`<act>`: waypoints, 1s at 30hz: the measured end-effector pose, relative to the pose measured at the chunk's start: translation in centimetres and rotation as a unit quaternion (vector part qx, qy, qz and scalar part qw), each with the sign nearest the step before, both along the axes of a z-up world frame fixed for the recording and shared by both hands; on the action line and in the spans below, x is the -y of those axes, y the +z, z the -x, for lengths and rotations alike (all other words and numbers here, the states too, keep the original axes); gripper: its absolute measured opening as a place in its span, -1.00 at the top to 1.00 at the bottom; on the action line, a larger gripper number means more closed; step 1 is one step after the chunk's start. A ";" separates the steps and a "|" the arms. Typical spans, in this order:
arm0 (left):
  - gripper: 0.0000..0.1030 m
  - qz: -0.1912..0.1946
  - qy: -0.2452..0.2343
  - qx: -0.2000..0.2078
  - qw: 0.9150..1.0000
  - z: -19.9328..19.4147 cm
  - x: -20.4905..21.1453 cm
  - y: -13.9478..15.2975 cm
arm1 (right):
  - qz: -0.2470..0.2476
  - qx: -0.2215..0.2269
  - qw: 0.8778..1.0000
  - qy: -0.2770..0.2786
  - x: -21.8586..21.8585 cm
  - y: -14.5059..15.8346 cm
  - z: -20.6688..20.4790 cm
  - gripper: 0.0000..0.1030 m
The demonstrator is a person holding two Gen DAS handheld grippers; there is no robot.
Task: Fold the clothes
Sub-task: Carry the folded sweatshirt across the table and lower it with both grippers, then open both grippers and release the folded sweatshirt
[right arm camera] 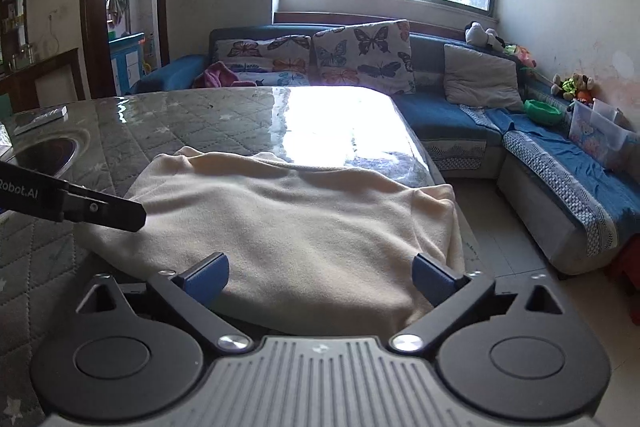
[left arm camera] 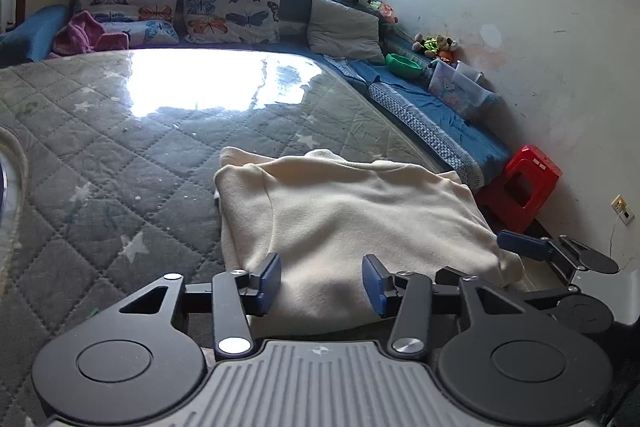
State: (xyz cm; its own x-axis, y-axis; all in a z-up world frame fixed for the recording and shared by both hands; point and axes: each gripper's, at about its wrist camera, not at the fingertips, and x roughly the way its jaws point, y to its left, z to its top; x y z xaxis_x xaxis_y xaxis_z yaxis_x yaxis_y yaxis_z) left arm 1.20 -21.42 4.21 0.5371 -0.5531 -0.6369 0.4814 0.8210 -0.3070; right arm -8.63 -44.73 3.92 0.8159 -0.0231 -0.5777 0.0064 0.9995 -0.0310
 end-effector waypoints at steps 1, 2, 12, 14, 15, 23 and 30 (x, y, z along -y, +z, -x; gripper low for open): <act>-0.05 -0.002 0.001 0.001 1.000 0.2 -0.2 0.1 | 0.005 0.002 1.000 0.000 -0.2 0.1 0.3 -1.00; -0.08 -0.004 0.002 0.001 1.000 0.4 -0.3 0.1 | 0.010 0.005 1.000 0.001 -0.5 0.1 0.7 -1.00; -0.53 -0.030 0.007 0.025 0.999 3.1 -2.2 0.3 | 0.006 0.003 1.000 -0.014 -1.5 0.2 2.7 -1.00; -0.65 -0.034 0.010 0.025 0.999 3.5 -2.6 0.3 | 0.005 0.000 1.000 -0.018 -1.7 0.1 3.1 -1.00; -0.67 -0.035 0.010 0.025 0.999 3.6 -2.7 0.2 | 0.005 -0.001 1.000 -0.020 -1.8 0.1 3.4 -1.00; -1.00 -0.042 0.013 0.025 0.999 5.1 -3.6 -0.3 | -0.001 -0.003 1.000 -0.029 -2.8 -0.1 5.0 -1.00; -1.00 -0.047 0.021 0.016 0.999 5.8 -4.4 -0.8 | -0.007 0.003 0.999 -0.037 -3.5 -0.1 6.4 -1.00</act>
